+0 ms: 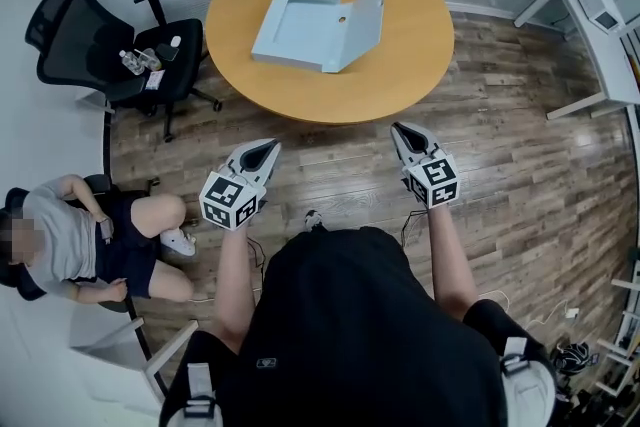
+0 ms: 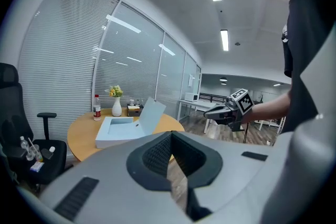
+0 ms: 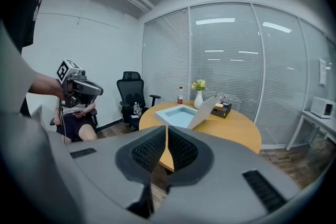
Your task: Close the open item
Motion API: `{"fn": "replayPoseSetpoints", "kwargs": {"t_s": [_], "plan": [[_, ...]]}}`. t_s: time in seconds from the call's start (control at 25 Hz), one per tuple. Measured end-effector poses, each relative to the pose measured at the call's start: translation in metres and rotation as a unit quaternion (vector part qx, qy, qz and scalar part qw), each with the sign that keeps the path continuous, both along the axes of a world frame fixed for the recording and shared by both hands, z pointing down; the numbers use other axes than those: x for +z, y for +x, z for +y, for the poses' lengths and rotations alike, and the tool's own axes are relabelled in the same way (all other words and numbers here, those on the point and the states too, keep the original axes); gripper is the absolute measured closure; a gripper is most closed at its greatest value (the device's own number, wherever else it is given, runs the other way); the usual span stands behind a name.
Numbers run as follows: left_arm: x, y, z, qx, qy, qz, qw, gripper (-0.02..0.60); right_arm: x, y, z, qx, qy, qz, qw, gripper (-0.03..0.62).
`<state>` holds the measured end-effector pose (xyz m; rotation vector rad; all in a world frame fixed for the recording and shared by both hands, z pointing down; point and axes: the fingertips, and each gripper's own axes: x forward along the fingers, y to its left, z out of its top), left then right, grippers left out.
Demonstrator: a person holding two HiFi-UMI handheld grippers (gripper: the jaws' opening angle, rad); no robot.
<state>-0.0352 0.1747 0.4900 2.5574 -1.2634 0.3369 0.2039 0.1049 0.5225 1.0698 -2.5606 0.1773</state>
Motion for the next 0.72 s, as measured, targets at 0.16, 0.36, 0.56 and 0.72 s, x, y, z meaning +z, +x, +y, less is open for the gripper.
{"fn": "replayPoseSetpoints", "kwargs": {"t_s": [0.16,0.36,0.56,0.72], "plan": [[0.011,-0.014,-0.006,0.003,-0.008,0.005,1.0,0.577,0.011,-0.011,-0.009,0.005,-0.007,0.011,1.0,0.585],[0.017,-0.042,-0.009,-0.015,-0.02,0.006,0.9997,0.577,0.018,-0.021,-0.026,0.009,-0.02,0.014,1.0,0.585],[0.02,-0.072,-0.016,-0.04,-0.028,0.006,0.9988,0.577,0.025,-0.035,-0.049,0.01,-0.027,0.014,0.999,0.585],[0.023,-0.085,-0.033,-0.062,-0.033,0.006,0.9975,0.577,0.03,-0.042,-0.075,0.003,-0.032,0.01,0.999,0.585]]}}
